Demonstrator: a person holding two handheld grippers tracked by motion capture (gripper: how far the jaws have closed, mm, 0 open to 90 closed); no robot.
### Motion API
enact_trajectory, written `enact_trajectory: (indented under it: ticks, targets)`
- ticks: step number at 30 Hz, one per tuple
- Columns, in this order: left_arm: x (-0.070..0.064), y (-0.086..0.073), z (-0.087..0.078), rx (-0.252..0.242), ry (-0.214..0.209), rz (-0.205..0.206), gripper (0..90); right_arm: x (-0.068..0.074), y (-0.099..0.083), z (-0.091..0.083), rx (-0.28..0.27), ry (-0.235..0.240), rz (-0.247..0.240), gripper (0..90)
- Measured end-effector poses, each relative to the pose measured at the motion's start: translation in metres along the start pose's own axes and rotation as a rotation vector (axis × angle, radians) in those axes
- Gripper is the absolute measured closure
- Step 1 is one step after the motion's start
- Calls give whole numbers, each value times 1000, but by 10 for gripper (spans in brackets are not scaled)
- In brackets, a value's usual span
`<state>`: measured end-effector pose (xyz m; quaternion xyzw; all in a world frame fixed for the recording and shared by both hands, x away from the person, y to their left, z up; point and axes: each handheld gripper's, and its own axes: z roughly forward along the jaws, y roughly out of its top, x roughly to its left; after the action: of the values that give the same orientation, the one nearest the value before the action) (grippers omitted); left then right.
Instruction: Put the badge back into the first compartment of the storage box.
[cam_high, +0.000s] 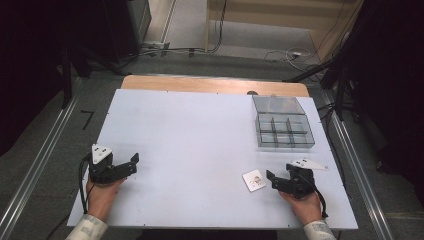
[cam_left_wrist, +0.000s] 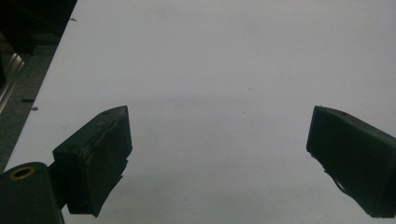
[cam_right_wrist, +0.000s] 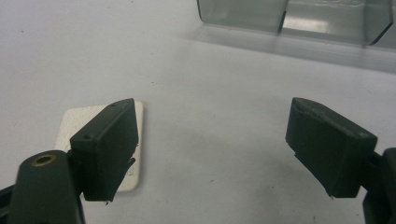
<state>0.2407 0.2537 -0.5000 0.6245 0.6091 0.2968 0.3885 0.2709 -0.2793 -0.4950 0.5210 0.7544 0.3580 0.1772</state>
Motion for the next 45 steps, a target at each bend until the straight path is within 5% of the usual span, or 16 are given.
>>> enact_trajectory:
  ticks: [45]
  targets:
    - [-1,0,0,5,-3,3,70,17,0,12,30,33,-18,150]
